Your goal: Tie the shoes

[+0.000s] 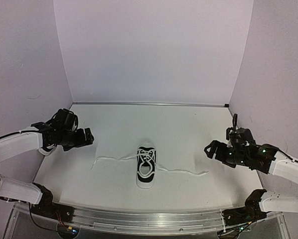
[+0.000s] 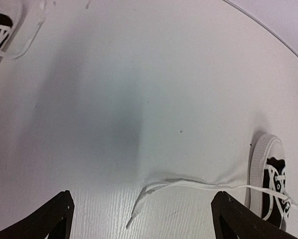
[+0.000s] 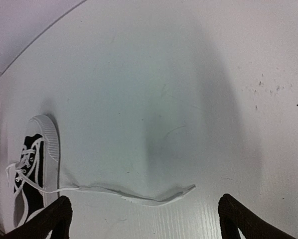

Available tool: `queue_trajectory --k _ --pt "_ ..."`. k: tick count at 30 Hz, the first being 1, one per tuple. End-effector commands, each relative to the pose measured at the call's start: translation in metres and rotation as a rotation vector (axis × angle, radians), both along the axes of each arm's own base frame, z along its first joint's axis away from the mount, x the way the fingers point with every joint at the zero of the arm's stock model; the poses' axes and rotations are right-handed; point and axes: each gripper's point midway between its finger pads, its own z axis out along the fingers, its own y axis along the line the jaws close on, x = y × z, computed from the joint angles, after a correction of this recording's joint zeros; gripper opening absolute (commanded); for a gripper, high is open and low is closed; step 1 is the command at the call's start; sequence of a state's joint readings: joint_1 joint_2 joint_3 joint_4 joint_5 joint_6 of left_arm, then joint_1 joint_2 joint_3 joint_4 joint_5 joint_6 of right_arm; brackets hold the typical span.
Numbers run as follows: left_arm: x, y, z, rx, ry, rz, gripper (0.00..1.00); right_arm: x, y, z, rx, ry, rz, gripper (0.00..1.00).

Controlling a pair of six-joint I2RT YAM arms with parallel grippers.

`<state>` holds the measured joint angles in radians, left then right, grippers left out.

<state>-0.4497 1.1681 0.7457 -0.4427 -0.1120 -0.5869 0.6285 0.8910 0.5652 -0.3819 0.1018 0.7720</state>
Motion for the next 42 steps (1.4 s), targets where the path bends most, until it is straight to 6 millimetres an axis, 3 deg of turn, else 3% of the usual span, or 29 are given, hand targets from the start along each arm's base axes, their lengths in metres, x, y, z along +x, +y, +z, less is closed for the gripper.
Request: queue_trajectory --k 1,4,6,12,20,24,29,34,42 --pt "0.007 0.026 -0.003 0.074 0.048 0.192 0.99 0.007 0.013 0.017 0.042 -0.082 0.067 0.98" --pt "0.012 0.013 -0.014 0.070 0.067 0.117 0.99 0.009 0.019 0.012 0.045 -0.071 0.089 0.98" --pt "0.015 -0.008 -0.014 0.021 0.039 -0.008 1.00 0.011 0.022 0.010 0.039 -0.066 0.100 0.98" --pt "0.007 -0.068 0.014 -0.156 -0.111 -0.391 1.00 0.016 0.038 0.017 0.026 -0.084 0.194 0.98" --pt "-0.009 -0.123 -0.012 0.100 -0.204 -0.778 1.00 0.013 0.081 0.021 0.108 -0.047 0.399 0.98" --pt "-0.008 -0.133 -0.024 0.160 -0.262 -0.875 0.99 0.007 0.092 0.028 0.182 -0.075 0.453 0.98" --pt "-0.010 -0.156 -0.025 0.198 -0.332 -1.055 0.91 0.005 0.095 0.024 0.215 -0.064 0.456 0.98" --pt "-0.010 -0.172 -0.052 0.271 -0.208 -1.212 0.77 0.005 0.097 0.021 0.225 -0.049 0.456 0.98" --pt "-0.010 -0.189 -0.066 0.312 -0.205 -1.363 0.55 0.003 0.099 0.020 0.237 -0.045 0.461 0.98"
